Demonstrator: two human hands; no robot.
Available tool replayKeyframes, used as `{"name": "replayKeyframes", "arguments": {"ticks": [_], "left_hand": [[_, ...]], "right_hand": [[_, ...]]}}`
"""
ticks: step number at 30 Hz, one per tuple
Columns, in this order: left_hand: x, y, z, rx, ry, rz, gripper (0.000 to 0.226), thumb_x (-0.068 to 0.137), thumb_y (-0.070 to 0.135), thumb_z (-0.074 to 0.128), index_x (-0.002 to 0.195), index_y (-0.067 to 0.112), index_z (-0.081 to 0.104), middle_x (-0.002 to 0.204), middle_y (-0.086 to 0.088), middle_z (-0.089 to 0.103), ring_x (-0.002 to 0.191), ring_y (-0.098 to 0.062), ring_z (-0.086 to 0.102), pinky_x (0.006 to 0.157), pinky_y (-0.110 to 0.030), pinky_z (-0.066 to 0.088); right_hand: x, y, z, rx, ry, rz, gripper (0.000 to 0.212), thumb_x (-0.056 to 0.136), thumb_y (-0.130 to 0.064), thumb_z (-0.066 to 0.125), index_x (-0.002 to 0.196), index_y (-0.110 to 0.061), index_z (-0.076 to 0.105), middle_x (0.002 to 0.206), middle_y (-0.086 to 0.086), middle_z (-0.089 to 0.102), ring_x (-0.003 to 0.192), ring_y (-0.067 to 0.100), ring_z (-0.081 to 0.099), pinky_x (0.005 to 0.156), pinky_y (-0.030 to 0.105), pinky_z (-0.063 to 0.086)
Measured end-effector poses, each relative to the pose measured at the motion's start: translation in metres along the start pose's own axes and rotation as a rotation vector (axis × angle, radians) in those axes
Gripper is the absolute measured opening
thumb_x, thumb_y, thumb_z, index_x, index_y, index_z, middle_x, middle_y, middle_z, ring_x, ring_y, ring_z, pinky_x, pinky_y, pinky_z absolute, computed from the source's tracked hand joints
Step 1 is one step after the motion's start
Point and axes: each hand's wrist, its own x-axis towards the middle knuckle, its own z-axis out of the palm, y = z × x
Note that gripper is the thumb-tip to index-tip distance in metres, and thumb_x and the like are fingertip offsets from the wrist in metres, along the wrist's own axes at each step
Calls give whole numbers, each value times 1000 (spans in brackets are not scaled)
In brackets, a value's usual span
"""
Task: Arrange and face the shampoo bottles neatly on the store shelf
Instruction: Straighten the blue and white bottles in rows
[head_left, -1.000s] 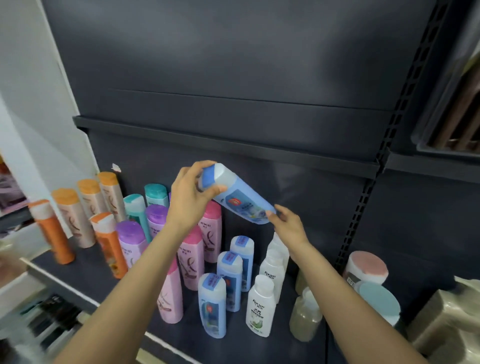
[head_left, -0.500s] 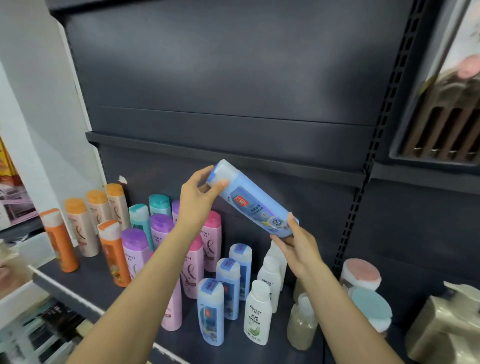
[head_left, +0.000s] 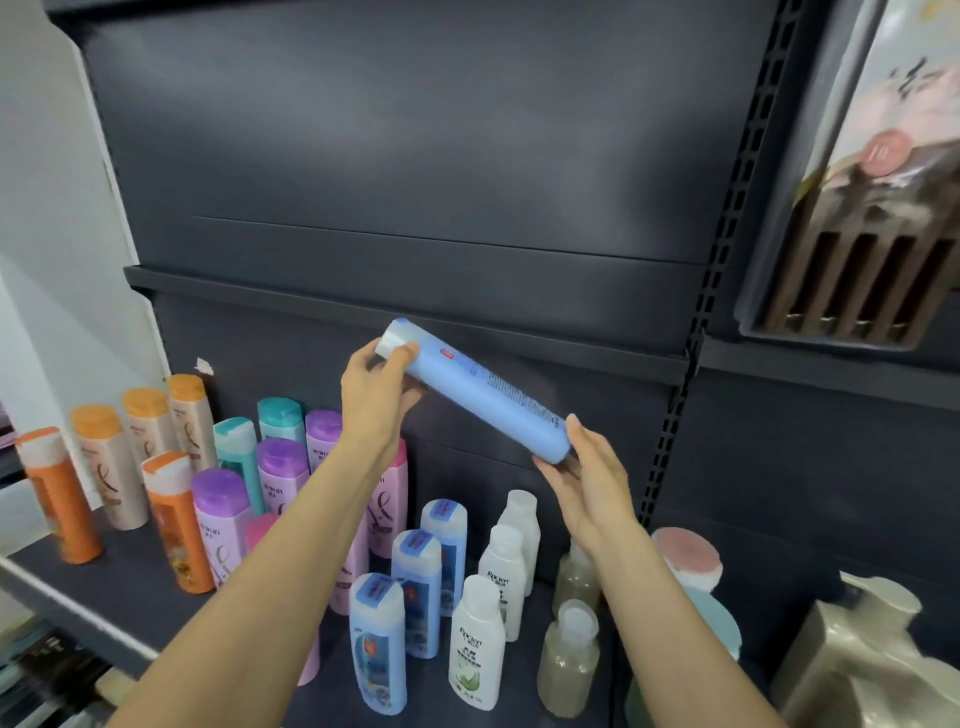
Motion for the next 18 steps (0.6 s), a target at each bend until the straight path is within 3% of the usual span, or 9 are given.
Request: {"name": "replayKeyframes", "arguments": {"ticks": [4,8,10,14,18], "left_hand": [[1,4,5,-109,-75,10,9,93,8,53,89,3,59,103,-15,64,87,-18,67,82,-27,56],[8,5,8,-199,-58,-24,15,95,13,51,101,2,60,109,-16,66,96,-20,67,85,-30,56],[8,5,8,-96,-81,-46,23,98,20,48,107,5,63,107,-11,69,97,-19,68,82,-29,57],[5,6,10,195,-58,-74,23,98,30,48,90,16,64,92,-3,70,83,-15,69,79,-31,57],[9,12,19,253,-131,-173,35,88,39,62,99,6,62,94,-9,71,84,-23,71,78,-36,58]], "right_hand": [[-1,-5,0,-17,-69,59,16,90,-10,60,103,-1,62,109,14,65,102,23,64,78,31,58],[-5,-9,1,-76,-215,99,25,90,-10,58,111,2,62,109,13,70,101,20,67,83,28,57],[-4,-5,0,-141,-268,33,29,90,-9,58,118,-5,61,113,9,69,105,20,66,86,30,56],[-5,0,0,-193,-274,-129,43,83,2,63,122,-14,56,114,7,68,105,21,66,86,37,56],[-6,-4,4,-338,-293,-285,48,80,11,63,116,-21,62,111,1,67,106,17,65,90,34,54]]}}
